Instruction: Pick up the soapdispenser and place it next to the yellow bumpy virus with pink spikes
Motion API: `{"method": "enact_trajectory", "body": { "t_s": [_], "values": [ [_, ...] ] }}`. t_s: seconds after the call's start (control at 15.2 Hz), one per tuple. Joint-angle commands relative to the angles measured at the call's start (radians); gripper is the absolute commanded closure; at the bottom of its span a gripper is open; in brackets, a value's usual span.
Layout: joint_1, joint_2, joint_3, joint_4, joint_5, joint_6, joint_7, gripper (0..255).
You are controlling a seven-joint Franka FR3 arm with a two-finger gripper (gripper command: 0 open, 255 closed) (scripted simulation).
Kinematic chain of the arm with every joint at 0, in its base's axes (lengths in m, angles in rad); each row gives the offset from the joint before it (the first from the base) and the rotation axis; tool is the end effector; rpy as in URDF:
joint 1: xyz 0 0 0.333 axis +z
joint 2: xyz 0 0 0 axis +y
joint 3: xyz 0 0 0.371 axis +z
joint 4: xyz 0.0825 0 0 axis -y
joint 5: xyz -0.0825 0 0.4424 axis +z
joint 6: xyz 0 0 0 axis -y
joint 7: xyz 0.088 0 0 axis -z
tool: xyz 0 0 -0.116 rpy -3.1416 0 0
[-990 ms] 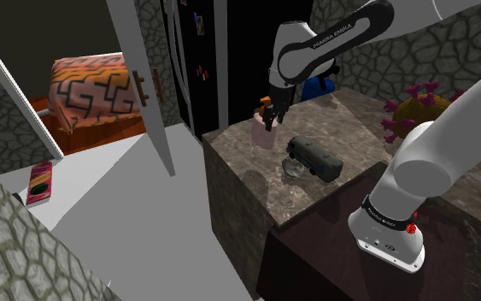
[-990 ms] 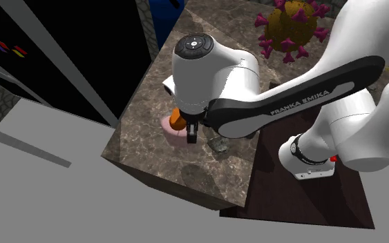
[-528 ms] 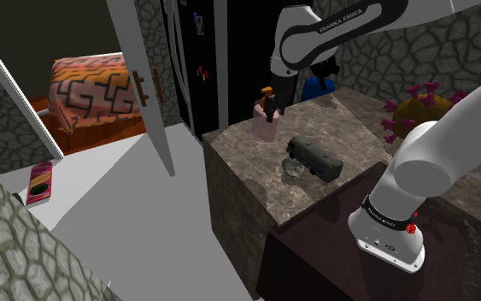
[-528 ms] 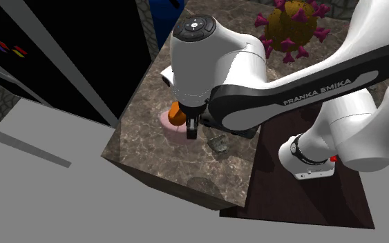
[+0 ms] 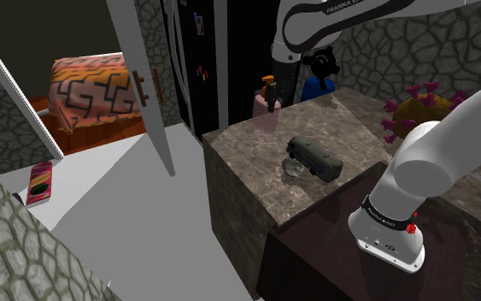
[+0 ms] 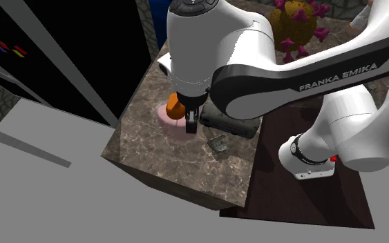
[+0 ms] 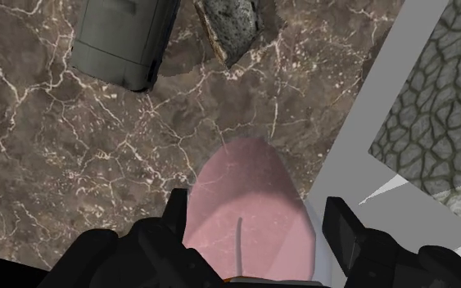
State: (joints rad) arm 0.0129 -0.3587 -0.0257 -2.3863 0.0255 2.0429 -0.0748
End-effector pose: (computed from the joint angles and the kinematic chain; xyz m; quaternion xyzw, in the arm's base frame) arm 0.4702 -0.0049 0.4736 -0.9995 -0.0261 -0.0082 0.0156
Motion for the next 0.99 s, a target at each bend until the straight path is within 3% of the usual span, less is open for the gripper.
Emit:
{"method": "enact_trajectory", "body": {
  "t_s": [0.0,0.92],
  "values": [
    [-0.001,-0.008,-0.001,0.022,-0.001,-0.031,0.000,255],
    [-0.001,-0.036,0.000,0.187,-0.003,-0.223,0.006,255]
  ]
}}
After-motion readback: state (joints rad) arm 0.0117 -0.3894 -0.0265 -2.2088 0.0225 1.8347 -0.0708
